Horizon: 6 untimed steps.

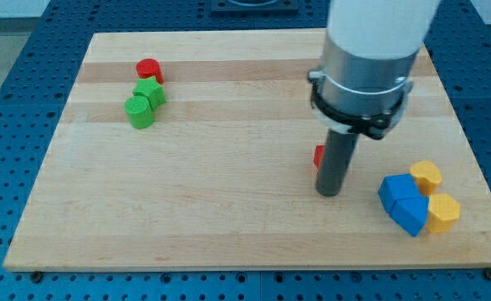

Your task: Slide the red star towards the yellow heart

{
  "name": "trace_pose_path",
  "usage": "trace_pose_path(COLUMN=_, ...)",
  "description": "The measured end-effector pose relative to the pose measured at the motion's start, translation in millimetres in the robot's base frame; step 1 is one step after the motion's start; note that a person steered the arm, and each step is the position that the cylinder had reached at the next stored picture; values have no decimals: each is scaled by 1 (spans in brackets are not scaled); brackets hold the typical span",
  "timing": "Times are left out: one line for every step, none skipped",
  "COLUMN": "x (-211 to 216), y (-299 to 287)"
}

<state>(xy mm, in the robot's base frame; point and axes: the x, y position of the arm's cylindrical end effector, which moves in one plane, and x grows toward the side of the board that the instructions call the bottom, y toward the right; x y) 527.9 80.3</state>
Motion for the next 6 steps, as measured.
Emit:
trace_pose_path(x=0, y=-43)
trace_pose_path(x=-25, y=-44)
trace_pose_path(x=-44, y=16)
trace_pose_path(x=-37, y=29)
trace_pose_path(x=-31, y=29)
trace_pose_path(x=-31, y=56)
